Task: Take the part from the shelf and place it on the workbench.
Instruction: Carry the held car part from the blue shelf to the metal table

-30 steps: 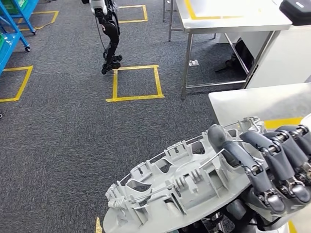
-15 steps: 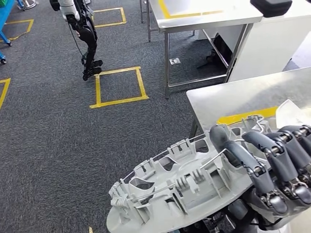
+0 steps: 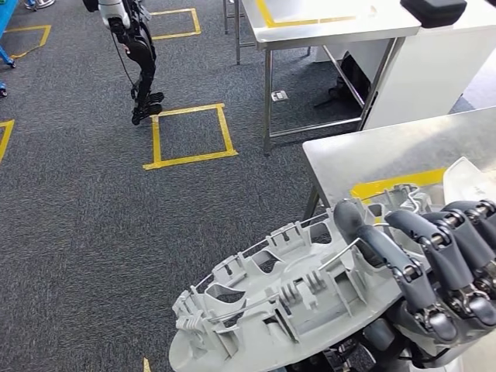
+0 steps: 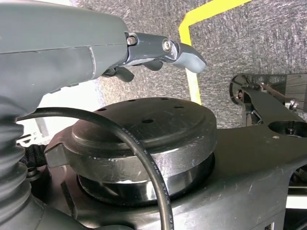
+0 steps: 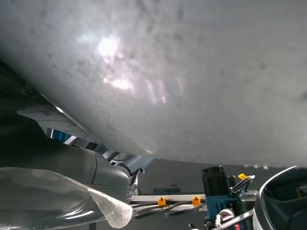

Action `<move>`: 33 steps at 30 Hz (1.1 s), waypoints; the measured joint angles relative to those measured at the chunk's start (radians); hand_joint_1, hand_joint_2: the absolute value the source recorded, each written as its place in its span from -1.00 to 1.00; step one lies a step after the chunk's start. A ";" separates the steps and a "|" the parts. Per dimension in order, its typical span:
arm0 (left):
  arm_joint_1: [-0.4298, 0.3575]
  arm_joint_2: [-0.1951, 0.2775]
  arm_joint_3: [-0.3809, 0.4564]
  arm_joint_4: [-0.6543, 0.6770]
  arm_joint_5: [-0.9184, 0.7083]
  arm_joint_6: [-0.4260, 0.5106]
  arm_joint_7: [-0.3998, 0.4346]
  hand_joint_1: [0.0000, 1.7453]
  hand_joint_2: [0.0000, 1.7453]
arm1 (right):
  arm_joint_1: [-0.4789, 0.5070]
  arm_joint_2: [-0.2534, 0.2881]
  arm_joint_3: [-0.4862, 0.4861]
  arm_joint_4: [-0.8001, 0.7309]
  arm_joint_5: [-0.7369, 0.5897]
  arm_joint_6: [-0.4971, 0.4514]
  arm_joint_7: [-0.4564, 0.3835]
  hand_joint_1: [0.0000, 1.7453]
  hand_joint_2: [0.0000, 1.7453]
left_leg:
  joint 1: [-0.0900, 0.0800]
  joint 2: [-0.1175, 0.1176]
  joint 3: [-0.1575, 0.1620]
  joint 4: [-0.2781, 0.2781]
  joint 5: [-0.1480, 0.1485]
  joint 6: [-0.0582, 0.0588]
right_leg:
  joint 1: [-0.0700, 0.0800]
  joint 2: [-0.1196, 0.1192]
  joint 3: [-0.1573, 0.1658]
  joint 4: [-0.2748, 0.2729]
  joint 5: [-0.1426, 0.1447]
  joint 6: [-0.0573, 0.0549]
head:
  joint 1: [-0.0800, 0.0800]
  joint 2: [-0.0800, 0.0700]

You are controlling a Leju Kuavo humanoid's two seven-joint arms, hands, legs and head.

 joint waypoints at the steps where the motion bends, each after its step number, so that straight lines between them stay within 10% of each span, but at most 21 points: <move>1: 0.000 0.000 0.000 0.000 -0.001 0.002 0.000 -1.00 1.00 | 0.000 0.000 0.000 0.000 0.000 0.000 0.000 1.00 1.00 | 0.000 0.000 0.000 0.000 0.000 0.000 | 0.000 0.000 0.000 0.000 0.000 0.000 | 0.000 0.000; 7: -0.001 -0.006 0.000 0.000 -0.005 0.027 0.003 -1.00 1.00 | 0.004 0.000 -0.009 -0.011 0.000 0.000 0.006 1.00 1.00 | 0.004 0.008 0.022 -0.037 0.021 0.029 | -0.002 -0.003 0.002 -0.009 0.002 0.023 | 0.001 0.000; 10: -0.001 -0.008 0.000 0.000 -0.007 0.029 0.004 -1.00 1.00 | 0.007 0.000 -0.018 -0.014 0.000 0.000 0.009 1.00 1.00 | 0.012 0.026 0.038 -0.066 0.035 0.035 | -0.010 -0.015 -0.064 0.123 -0.068 0.039 | 0.005 0.000; 13: 0.000 -0.008 0.000 0.000 -0.012 0.029 0.007 -1.00 1.00 | 0.021 -0.001 -0.022 -0.014 -0.001 0.000 0.013 1.00 1.00 | 0.019 0.050 0.040 -0.064 0.027 0.023 | -0.031 -0.023 -0.123 0.231 -0.088 0.061 | 0.004 0.000; 16: -0.001 -0.004 -0.001 0.000 -0.023 0.029 0.012 -1.00 1.00 | 0.037 -0.001 -0.026 -0.016 -0.001 0.000 0.014 1.00 1.00 | 0.032 0.073 0.042 -0.041 0.002 -0.009 | -0.051 -0.062 -0.044 0.080 -0.013 0.092 | 0.007 0.000; 21: -0.003 0.000 -0.007 0.000 -0.029 0.031 0.015 -1.00 1.00 | 0.060 -0.001 -0.040 -0.023 0.000 0.000 0.012 1.00 1.00 | 0.036 0.096 0.044 -0.001 -0.037 -0.039 | -0.045 -0.051 -0.014 0.037 -0.023 0.047 | 0.002 0.000; 23: -0.005 -0.001 -0.007 0.000 -0.030 0.032 0.016 -1.00 1.00 | 0.061 -0.001 -0.043 -0.028 0.001 0.000 0.010 1.00 1.00 | 0.041 0.069 0.030 0.042 -0.072 -0.041 | -0.042 -0.034 -0.014 0.040 -0.025 0.034 | -0.001 0.000; 28: -0.016 -0.004 -0.007 0.000 -0.028 0.030 0.015 -1.00 1.00 | 0.064 -0.001 -0.046 -0.031 0.001 0.000 0.010 1.00 1.00 | 0.020 0.018 -0.098 0.314 -0.177 -0.009 | -0.022 0.014 -0.010 0.039 -0.026 0.017 | -0.006 0.000; 33: -0.018 -0.004 -0.007 0.000 -0.028 0.029 0.015 -1.00 1.00 | 0.064 -0.001 -0.046 -0.031 0.001 0.000 0.010 1.00 1.00 | 0.011 0.016 -0.100 0.314 -0.161 0.000 | -0.019 0.026 -0.008 0.039 -0.026 0.015 | -0.005 0.000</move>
